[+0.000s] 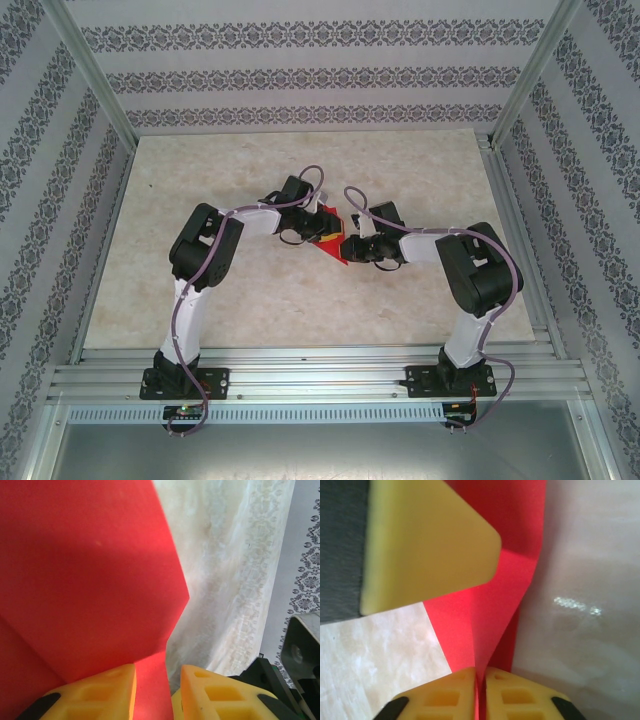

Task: Fold a paper plane with a square sheet of paper (fold left side to right side)
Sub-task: Fourth fold the wing at the center of the table.

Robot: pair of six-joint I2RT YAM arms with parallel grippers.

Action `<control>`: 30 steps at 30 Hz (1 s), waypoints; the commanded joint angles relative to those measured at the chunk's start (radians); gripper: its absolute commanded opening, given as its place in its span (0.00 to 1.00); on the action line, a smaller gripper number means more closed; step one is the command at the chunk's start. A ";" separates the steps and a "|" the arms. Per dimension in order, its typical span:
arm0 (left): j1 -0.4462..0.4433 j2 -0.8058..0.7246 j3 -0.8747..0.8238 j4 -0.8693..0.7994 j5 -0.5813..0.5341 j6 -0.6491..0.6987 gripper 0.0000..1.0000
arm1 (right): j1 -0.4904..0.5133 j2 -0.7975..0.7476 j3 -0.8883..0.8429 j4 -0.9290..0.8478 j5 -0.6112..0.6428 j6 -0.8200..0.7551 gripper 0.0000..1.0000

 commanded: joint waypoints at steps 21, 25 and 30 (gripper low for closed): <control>-0.006 0.003 -0.016 -0.015 -0.057 0.023 0.31 | -0.004 -0.043 -0.018 0.083 -0.131 0.107 0.19; -0.006 0.003 -0.018 -0.015 -0.056 0.022 0.31 | -0.005 -0.013 -0.015 0.077 -0.114 0.098 0.19; -0.005 0.002 -0.017 -0.019 -0.059 0.025 0.31 | -0.010 0.004 -0.020 0.072 -0.109 0.092 0.19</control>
